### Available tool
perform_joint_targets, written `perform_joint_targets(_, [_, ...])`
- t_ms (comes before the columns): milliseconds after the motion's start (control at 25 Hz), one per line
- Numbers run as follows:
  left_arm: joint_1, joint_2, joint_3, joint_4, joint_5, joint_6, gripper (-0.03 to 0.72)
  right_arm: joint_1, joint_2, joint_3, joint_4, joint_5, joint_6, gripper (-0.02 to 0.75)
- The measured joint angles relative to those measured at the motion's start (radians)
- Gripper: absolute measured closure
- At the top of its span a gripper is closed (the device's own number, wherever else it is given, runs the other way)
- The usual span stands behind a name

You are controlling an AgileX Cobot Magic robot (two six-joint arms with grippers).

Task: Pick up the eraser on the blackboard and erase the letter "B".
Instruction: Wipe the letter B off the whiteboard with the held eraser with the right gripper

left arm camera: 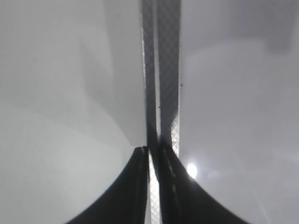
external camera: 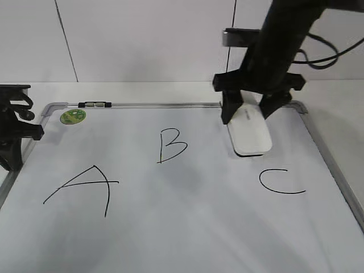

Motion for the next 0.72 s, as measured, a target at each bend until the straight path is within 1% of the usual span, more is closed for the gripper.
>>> perform_joint_targets(280, [0.000,0.000,0.000,-0.004,0.004,0.000,0.648,0.093,0.189,-0.181,0.004,0.000,-0.025,0.189])
perform_joint_targets(520, [0.002,0.000,-0.001,-0.012,0.007,0.000,0.648,0.133,0.274,-0.294,0.004,0.000,-0.042,0.189])
perform_joint_targets(720, [0.002,0.001,-0.005,-0.015,0.010,0.000,0.648,0.149,0.326,-0.347,0.004,0.003,-0.045,0.189])
